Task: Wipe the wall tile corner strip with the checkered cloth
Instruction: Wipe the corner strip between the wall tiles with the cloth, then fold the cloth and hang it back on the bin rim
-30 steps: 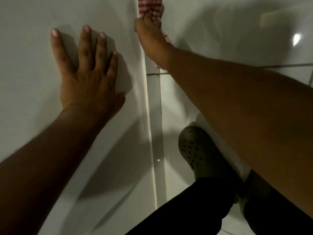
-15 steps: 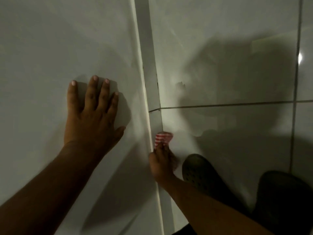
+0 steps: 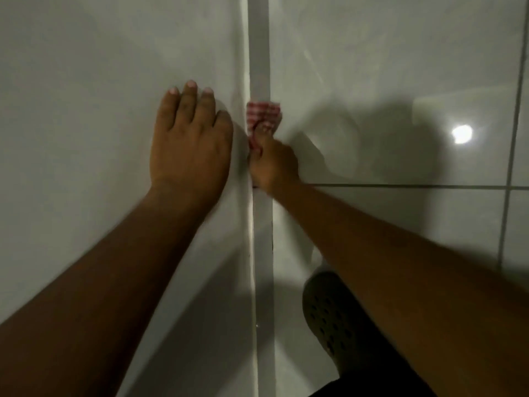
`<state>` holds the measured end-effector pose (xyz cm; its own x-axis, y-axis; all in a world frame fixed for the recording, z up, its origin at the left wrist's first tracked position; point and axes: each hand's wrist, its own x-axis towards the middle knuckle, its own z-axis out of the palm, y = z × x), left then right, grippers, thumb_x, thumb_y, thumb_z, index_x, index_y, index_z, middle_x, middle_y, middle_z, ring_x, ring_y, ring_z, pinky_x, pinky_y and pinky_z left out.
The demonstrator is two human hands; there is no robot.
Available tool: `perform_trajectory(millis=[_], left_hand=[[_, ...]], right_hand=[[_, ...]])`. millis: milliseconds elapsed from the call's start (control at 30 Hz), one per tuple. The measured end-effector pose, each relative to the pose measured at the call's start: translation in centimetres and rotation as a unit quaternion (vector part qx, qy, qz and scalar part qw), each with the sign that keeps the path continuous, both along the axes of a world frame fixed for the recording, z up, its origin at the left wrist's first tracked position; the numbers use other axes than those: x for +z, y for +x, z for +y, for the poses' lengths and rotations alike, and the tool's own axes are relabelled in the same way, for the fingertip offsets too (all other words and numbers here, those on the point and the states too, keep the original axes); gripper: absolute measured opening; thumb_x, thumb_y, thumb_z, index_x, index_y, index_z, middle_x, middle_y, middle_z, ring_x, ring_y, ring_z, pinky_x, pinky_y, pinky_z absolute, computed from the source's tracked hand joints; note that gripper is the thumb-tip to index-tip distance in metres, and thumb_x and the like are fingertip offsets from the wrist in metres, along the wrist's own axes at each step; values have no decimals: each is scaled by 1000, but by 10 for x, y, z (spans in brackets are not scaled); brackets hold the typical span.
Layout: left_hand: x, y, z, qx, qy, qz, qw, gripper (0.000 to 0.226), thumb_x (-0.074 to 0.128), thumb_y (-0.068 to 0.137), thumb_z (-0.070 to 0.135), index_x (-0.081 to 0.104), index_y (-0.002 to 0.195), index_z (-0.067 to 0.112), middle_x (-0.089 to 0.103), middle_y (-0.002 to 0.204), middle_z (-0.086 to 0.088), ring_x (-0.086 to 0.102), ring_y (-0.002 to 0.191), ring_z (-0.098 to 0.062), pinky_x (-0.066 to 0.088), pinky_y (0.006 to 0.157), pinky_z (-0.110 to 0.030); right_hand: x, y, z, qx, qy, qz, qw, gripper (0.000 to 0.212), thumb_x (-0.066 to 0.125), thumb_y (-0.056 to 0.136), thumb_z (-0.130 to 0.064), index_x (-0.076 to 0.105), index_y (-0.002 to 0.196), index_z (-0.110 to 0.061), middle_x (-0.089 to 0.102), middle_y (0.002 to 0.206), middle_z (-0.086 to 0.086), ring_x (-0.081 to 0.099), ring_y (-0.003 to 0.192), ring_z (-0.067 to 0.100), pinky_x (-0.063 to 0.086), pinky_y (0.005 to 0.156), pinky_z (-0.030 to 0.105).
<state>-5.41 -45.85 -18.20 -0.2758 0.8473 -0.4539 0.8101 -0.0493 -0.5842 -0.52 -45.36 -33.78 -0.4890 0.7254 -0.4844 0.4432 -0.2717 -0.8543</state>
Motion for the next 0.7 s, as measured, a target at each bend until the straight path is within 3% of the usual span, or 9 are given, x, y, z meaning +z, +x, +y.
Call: perform_trajectory(millis=[133,267,333,367,433,500,533,600,700], left_hand=[[-10,-3,8,1,58,-55,997,53,28,92,13,50,138,-1,37,156,-26,28,148,-43,12,123,-52],[-17,-8,-4,11,79,-170,982,57,36,84,-2,53,139,2,44,152,-24,39,143,-40,20,121,-49],[-17,-1,-14,122,99,-292,943,55,45,88,-5,52,141,4,44,153,-20,40,144,-34,22,121,-38],[-15,7,-19,226,122,-355,899,48,48,93,1,54,140,7,45,153,-18,42,143,-30,25,119,-31],[1,31,-27,463,159,-461,740,30,52,99,25,67,123,17,56,144,-15,56,126,-22,37,109,-28],[22,57,-30,614,140,-534,564,28,53,94,50,68,104,29,68,128,-5,65,106,-15,46,98,-33],[32,68,-32,645,135,-554,509,38,52,90,58,69,108,28,72,122,-2,68,104,-16,51,96,-36],[59,85,-34,670,157,-578,439,46,54,87,59,71,113,25,79,104,1,75,96,-18,60,82,-35],[104,101,-29,685,174,-596,381,29,57,93,39,73,108,20,81,95,-4,78,80,-17,60,65,-31]], right_hand=[[16,34,-109,37,-11,30,999,48,47,95,-16,43,143,-12,47,147,17,49,129,35,41,105,41],[5,39,-93,-126,-186,62,972,29,51,98,-27,63,122,-17,70,100,9,64,87,18,54,85,35],[11,52,-71,-177,-278,85,940,18,59,93,-18,70,106,-13,72,96,9,69,86,23,58,85,38],[20,62,-63,-197,-297,99,929,15,60,91,-12,70,103,-14,73,96,9,70,88,25,60,80,35],[51,90,-50,-221,-273,105,930,21,57,91,-7,70,103,-19,74,93,2,71,87,21,60,70,25],[101,117,-37,-212,-247,103,940,24,54,92,-8,70,105,-19,75,94,4,72,86,21,60,75,32],[126,126,-33,-196,-248,113,942,26,52,92,-9,72,103,-21,76,93,7,73,84,25,61,76,37],[184,144,-27,-160,-273,127,940,31,49,92,-10,75,91,-28,78,87,9,74,78,29,63,70,41],[255,176,-11,-201,-314,137,918,25,57,91,-10,76,89,-26,78,95,8,75,86,25,62,77,39]])
